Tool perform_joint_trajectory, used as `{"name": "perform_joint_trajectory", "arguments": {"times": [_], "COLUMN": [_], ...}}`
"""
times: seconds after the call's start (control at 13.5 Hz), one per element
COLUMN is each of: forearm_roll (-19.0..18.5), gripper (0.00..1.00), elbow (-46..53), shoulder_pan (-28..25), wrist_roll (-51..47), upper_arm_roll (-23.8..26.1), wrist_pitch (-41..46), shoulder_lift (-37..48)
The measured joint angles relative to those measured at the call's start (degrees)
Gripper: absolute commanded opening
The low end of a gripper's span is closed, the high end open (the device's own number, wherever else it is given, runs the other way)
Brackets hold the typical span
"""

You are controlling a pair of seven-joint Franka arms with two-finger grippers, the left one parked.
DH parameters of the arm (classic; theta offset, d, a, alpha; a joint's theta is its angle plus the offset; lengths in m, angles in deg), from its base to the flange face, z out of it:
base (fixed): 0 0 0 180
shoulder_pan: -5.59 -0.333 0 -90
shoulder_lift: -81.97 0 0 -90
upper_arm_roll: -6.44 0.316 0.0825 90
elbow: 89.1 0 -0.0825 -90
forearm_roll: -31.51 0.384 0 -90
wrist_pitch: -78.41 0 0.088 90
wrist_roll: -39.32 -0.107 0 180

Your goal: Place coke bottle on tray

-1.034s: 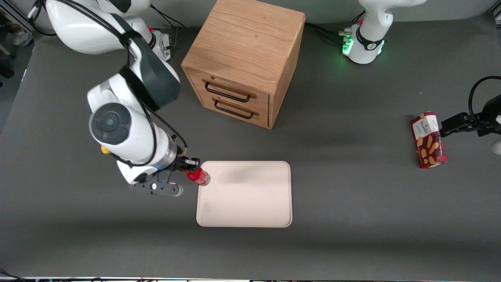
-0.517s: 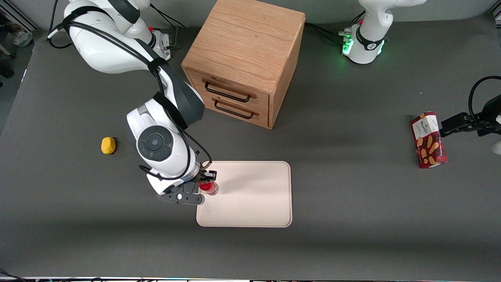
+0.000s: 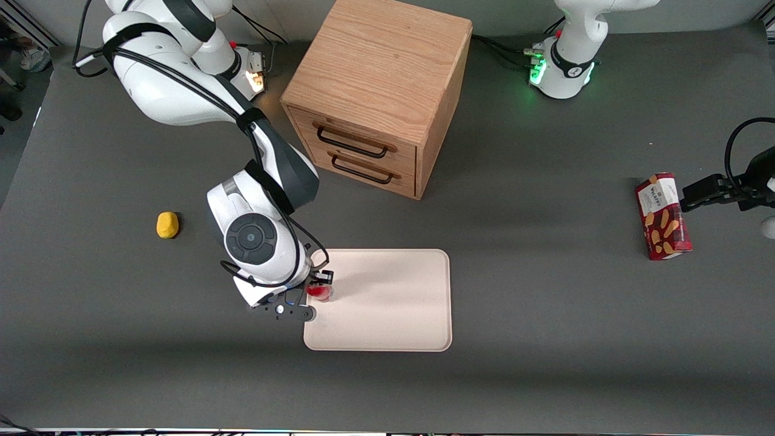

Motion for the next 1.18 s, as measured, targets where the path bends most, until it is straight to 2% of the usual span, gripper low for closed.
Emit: {"name": "perform_joint_trajectory", "arguments": {"times": [0.44, 0.52, 0.59, 0.67, 0.74, 0.81, 1.18], "forearm_roll": [0.00, 0.00, 0.00, 0.00, 0.00, 0.00, 0.17], "gripper": [0.00, 0.08, 0.37, 0.62, 0.84, 0.99, 1.00], "elbow": [-0.52, -0.59, -0.67, -0.69, -0.68, -0.64, -0.29], "shoulder_pan": [-0.01, -0.01, -0.02, -0.04, -0.04, -0.04, -0.04], "wrist_roll": [-0.19, -0.19, -0.19, -0.20, -0.22, -0.22, -0.22], "upper_arm_roll": [0.00, 0.00, 0.00, 0.00, 0.00, 0.01, 0.15], "wrist_pitch": [-1.24, -1.35, -1.48, -1.57, -1.76, -2.06, -0.41], "shoulder_lift": [-0.87, -1.06, -1.19, -1.22, -1.22, -1.20, 0.82]}}
